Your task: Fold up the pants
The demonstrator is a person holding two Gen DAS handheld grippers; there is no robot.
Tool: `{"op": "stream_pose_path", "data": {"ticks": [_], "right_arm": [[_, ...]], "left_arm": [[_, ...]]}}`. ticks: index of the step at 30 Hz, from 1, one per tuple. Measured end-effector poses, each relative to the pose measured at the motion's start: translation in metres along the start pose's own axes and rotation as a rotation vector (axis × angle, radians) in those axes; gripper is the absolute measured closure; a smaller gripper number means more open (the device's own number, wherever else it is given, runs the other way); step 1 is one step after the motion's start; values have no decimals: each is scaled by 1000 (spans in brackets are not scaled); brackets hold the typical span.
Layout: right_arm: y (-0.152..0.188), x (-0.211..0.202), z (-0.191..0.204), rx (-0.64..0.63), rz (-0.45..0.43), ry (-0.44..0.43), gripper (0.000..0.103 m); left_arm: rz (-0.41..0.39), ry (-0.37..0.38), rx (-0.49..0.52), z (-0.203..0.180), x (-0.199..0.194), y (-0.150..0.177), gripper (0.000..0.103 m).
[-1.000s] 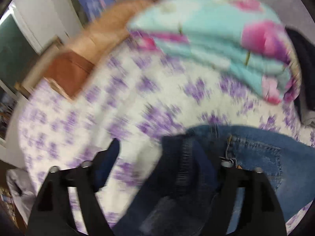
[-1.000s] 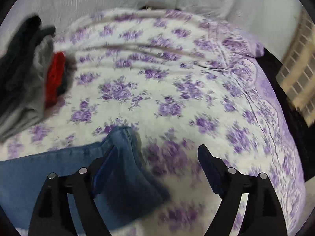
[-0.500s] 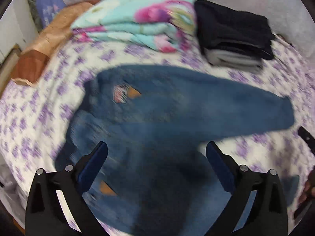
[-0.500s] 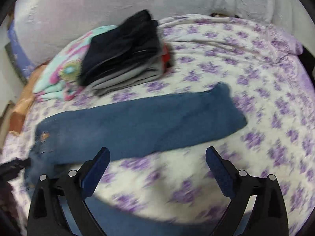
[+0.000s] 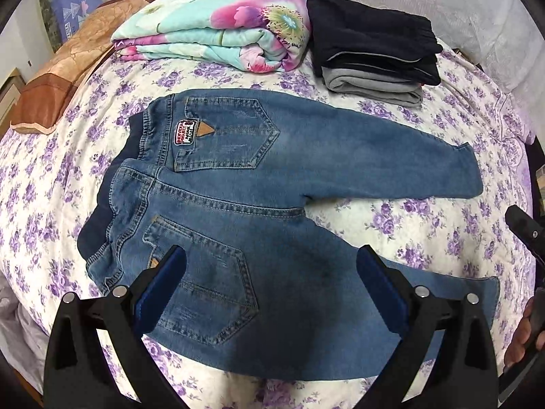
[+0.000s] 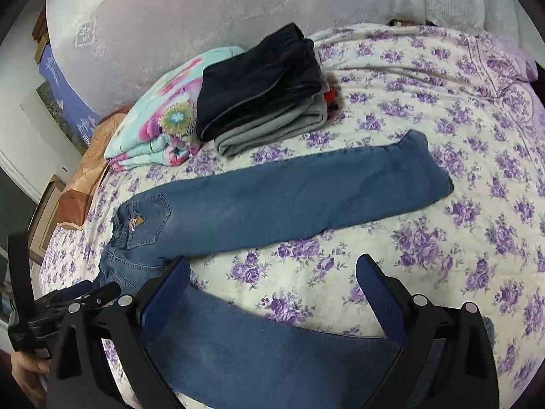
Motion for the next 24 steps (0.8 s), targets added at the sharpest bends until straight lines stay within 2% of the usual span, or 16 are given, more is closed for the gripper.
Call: {"op": "stream_pose_path", "data": {"ticks": [7,12,16,18,20,22,24], "right_arm": [[2,-3,9,-28,-1,0,4],[2,13,9,-53,11,39,4],[-3,41,25,-136,2,-15,4],[-10,66,45,-218,7,-103,14],[-15,95,65,-265,68,-156,54],[-20,136,84,-236,164,-223,73],[-24,170,104,-243,201,-235,71]], "left_arm": [[-9,20,47,-11,-6,1,6],[0,5,57,-5,1,3,6],[34,5,32,5,11,10,6],[36,2,26,8,13,13,6],[42,-5,29,11,16,13,6],[44,-15,26,14,19,12,6],[43,-21,19,16,22,10,6]]}}
Point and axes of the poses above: each gripper's, at about its wrist camera, not at the fingertips, and x roughly the way its jaws point, z to its left, y to its underside, the point moved 1 cm from there along x, roughly the way its jaws point, and after that the axes turned 8 degrees about -z, right-handed, at the moved point
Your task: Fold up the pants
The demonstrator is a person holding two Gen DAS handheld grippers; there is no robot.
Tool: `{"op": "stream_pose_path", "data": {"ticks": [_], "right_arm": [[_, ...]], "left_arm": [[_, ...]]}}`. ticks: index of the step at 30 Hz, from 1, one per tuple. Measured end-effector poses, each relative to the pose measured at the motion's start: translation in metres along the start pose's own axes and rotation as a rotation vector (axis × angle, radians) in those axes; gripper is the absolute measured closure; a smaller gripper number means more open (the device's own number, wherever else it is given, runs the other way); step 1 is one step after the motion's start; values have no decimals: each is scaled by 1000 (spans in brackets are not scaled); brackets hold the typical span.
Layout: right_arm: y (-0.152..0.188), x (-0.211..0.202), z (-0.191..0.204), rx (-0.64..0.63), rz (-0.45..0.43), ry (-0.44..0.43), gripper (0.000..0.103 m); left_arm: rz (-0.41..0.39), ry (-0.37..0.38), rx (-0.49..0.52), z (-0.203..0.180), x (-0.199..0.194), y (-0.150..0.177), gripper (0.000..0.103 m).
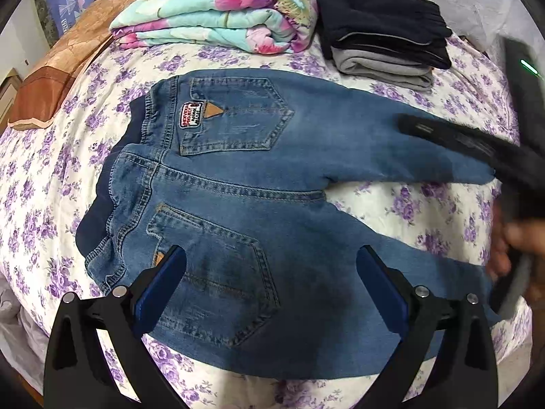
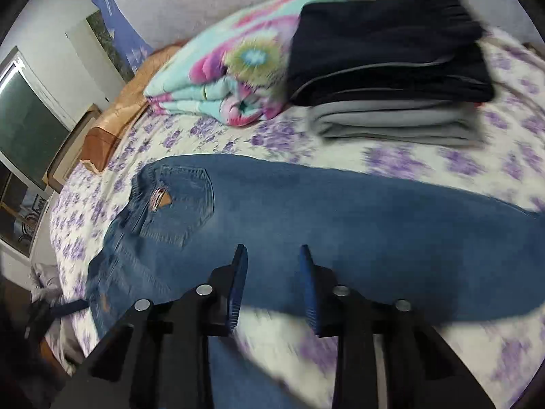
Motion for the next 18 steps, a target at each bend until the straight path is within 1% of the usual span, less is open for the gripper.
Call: {"op": "stream_pose_path", "data": {"ticks": [3,5,6,7,8,9,10,11,12,13,14,16,17,18], "right_arm": [[-12,43,15,-20,48,-31,71],[-17,74,15,-40,100,-12,70],[-20,85,7,-41,126,15,73],[-26,92,-9,-47,129,80,84],[-33,90,-24,-41,100,152,102],[-39,84,-42,-20,66,267,101],[-45,72,-66,37,34,428,92],[-47,61,-80,114,17,464,84],[-45,53,-84,167,12,425,84],[-41,48,-72,140,30,311,84],[-36,44,-56,75,37,244,70],[-18,28,-26,-54,20,94,24],[-11,23,-27,-72,13,82,22],[-5,23,-36,-76,24,113,22]], "left_arm": [[8,-34,10,-2,11,-6,6],[8,-44,15,-4,16,-12,6],[4,-46,14,-5,16,-15,6],[0,-45,12,-6,16,-18,6],[-1,-46,13,-7,16,-20,6],[-1,-53,15,-7,17,-21,6],[-2,-55,17,-9,17,-22,6],[-2,-52,20,-9,18,-22,6],[0,-47,25,-12,21,-23,6],[2,-43,30,-13,24,-24,6],[4,-42,37,-15,28,-26,6],[1,-59,54,-16,40,-36,6],[-16,-60,53,-15,45,-43,6],[-34,-68,52,-13,56,-54,6]]}}
Point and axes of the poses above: each gripper's, at about its wrist camera, not at the fingertips, and x roughly the way its jaws point, z to its left, y to its underside, the point moved 1 cm from there along x, roughly the way its jaws point, and after that the axes turned 8 degrees about -z, right-handed, at the moved point
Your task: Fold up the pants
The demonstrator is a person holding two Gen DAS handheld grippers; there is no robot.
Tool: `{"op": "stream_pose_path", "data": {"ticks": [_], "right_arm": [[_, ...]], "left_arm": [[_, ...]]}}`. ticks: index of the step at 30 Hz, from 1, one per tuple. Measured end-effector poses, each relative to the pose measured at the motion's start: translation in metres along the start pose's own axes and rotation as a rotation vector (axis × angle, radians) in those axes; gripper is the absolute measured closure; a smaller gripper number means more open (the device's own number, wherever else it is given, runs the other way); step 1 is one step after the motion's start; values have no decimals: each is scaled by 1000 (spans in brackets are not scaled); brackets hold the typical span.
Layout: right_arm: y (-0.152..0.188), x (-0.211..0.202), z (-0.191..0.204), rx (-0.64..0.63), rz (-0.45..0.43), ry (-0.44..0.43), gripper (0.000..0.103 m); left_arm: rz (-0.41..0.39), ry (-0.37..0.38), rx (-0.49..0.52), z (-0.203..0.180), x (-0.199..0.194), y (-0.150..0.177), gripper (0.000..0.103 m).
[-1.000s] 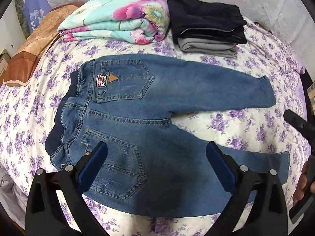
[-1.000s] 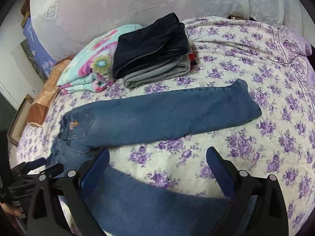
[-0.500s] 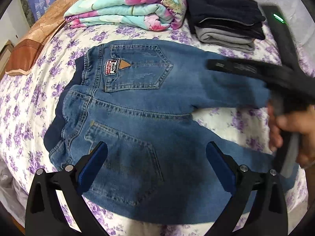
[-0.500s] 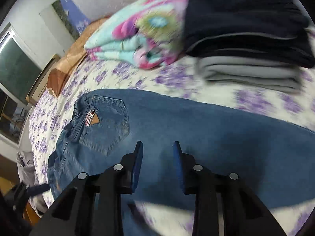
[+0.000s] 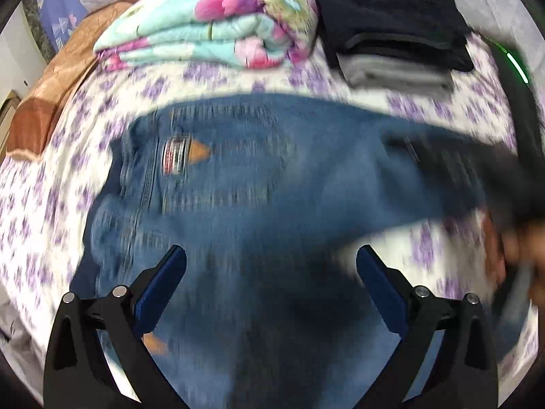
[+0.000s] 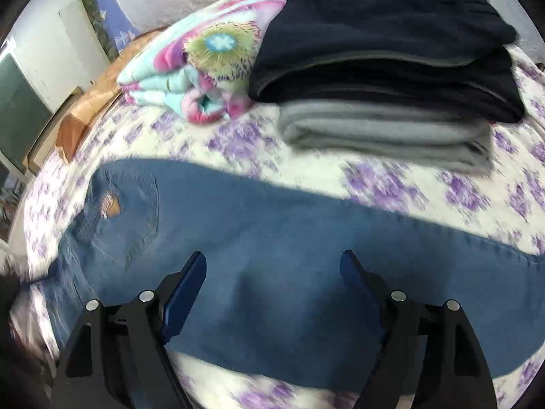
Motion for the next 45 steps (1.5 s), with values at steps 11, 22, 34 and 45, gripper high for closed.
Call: {"op": "stream_pose_path", "data": {"ticks": [11,22,34,45], "right_arm": [[17,-55,-134,287,-49,264,16],[15,-52,-203,298,18,524,16],[25,-63,-66,217,3,81,5],[39,-71,-74,248,20,286,7]], "left_arm": [[69,40,-94,-30,58,-53,8],[138,-89,-92,17,114,-90,4],[112,101,-122,-15,52,-42,5],[88,137,-73,-10,22,-7,5]]}}
Point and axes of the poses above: each gripper's, at about its wrist camera, not at the fingertips, and x roughly the way its jaws point, z to its left, y to its underside, the point moved 1 cm from there along x, roughly the way its jaws point, and after that the axes turned 8 degrees about -z, right-handed, at the moved point
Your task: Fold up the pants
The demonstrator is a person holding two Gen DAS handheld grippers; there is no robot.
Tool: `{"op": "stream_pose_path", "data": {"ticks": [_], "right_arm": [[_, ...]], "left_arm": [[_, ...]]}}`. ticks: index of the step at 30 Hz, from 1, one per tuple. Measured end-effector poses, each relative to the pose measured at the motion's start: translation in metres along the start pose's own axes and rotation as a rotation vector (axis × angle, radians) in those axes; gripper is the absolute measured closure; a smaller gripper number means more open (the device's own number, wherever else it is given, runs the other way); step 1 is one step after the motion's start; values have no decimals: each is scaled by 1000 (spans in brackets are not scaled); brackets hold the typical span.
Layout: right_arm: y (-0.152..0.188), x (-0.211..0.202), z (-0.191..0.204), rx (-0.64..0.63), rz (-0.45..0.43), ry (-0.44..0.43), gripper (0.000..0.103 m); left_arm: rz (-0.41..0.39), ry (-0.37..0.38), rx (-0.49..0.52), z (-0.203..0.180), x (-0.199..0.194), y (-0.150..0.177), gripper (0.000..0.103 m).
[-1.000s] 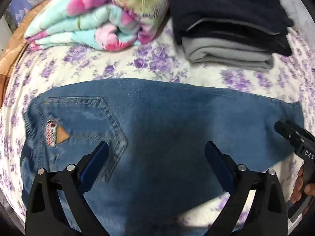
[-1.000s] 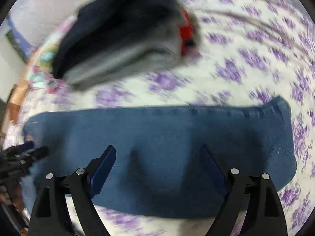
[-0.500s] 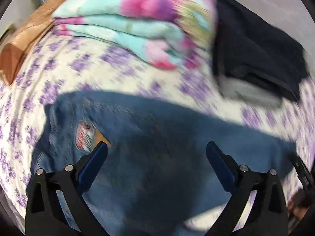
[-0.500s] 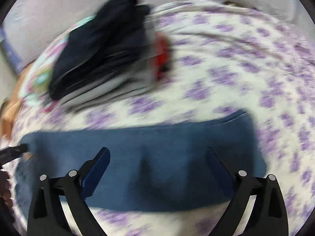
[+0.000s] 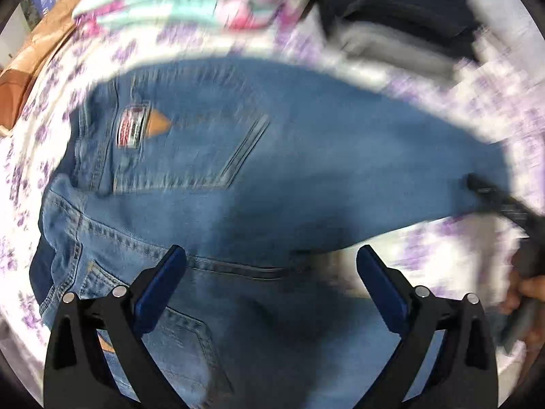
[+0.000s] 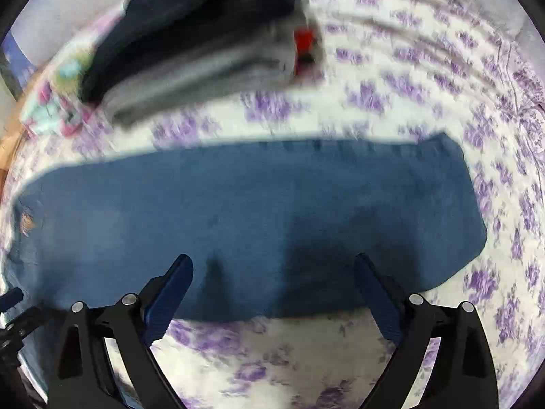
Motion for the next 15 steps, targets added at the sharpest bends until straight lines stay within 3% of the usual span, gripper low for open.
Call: {"op": "stream_pose_path", "data": {"ticks": [2,5,7,11,15], "right_arm": [[-9,-6,11,-34,-15,-83,7],[-28,-11,33,-182,-66,-76,7],[-38,-8,55,-280,-80,-156,7],[-48,2,89,-410,-64,-190,7],[-51,21,113,-461,-10,-249,9]], "left_arm": [[-53,39,53,-5,-17,-6,5],[-30,17,72,3,-14,-14,5],[-17,18,42,4,-11,-18,5],[-33,-6,61,10,-1,-22,5],[-5,-47,67,30,7,-25,5]]}}
Point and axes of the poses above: each gripper's, at about its wrist camera, not at the fingertips, and x roughly the way its jaws point, z to its left, y to its underside, the point moved 1 cm from there along x, roughly the way its jaws point, and after that the axes turned 8 degrees about -z, right-handed, at the moved point
